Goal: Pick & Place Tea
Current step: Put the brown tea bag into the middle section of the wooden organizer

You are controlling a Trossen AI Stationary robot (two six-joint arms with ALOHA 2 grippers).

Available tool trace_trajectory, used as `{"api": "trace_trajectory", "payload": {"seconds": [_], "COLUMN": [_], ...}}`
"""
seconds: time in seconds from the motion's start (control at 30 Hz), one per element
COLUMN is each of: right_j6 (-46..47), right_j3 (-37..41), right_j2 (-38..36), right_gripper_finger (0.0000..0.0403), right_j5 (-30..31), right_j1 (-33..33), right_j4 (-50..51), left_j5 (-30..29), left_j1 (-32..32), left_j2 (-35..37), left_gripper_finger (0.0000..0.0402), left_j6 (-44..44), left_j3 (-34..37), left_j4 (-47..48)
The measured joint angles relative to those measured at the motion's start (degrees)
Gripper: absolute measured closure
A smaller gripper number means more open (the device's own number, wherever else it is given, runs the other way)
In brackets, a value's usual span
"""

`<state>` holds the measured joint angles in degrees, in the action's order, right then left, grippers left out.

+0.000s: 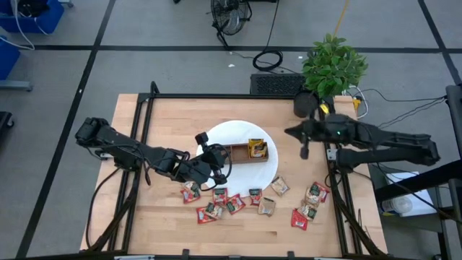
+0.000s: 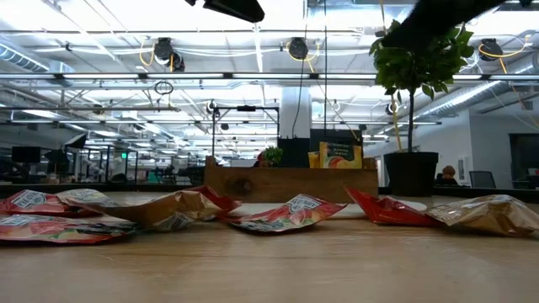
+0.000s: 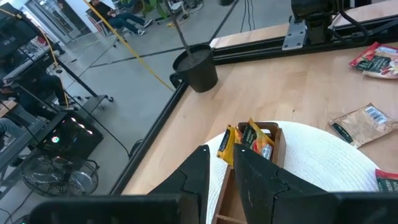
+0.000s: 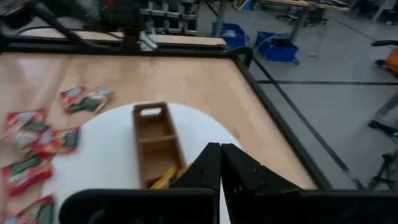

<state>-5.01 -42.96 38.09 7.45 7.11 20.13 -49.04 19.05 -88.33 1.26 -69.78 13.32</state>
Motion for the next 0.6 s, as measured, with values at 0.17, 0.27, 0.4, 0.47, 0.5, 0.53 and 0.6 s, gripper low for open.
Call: {"api": "trace_trajectory", "payload": {"seconds": [0.17,0.27,0.4,0.47,0.5,0.53,0.6], "right_j6": [1.96,2.62,2.77,3.19,3.48,3.65,3.93], "right_j3": [9.43,14.96,20.61,22.78,23.80,24.66,26.12], "right_j2": [-6.79,-9.67,-11.80,-12.34,-12.58,-12.65,-12.65], "right_gripper_finger": [0.0403,0.0403,0.0403,0.0403,0.0403,0.0403,0.0403], "right_j5": [-0.03,-0.01,-0.08,-0.12,-0.18,-0.19,-0.18], "right_j1": [-4.18,-6.23,-8.01,-8.98,-9.58,-10.18,-11.58], "right_j4": [-5.69,-12.14,-19.24,-21.67,-22.55,-23.43,-25.70], "left_j5": [0.03,-0.09,-0.04,-0.05,-0.06,-0.02,0.58], "left_j1": [1.07,1.70,2.50,3.06,3.45,3.94,5.10], "left_j2": [0.21,0.66,1.24,2.06,2.51,2.99,4.34], "left_gripper_finger": [0.0323,0.0323,0.0323,0.0323,0.0323,0.0323,0.0323], "left_j6": [-0.29,-0.29,-0.30,-0.26,-0.30,-0.47,-1.10], "left_j3": [0.00,0.00,0.02,0.02,-0.01,-0.02,0.04], "left_j4": [-0.17,-0.35,0.26,-0.06,-0.09,0.14,0.39]}}
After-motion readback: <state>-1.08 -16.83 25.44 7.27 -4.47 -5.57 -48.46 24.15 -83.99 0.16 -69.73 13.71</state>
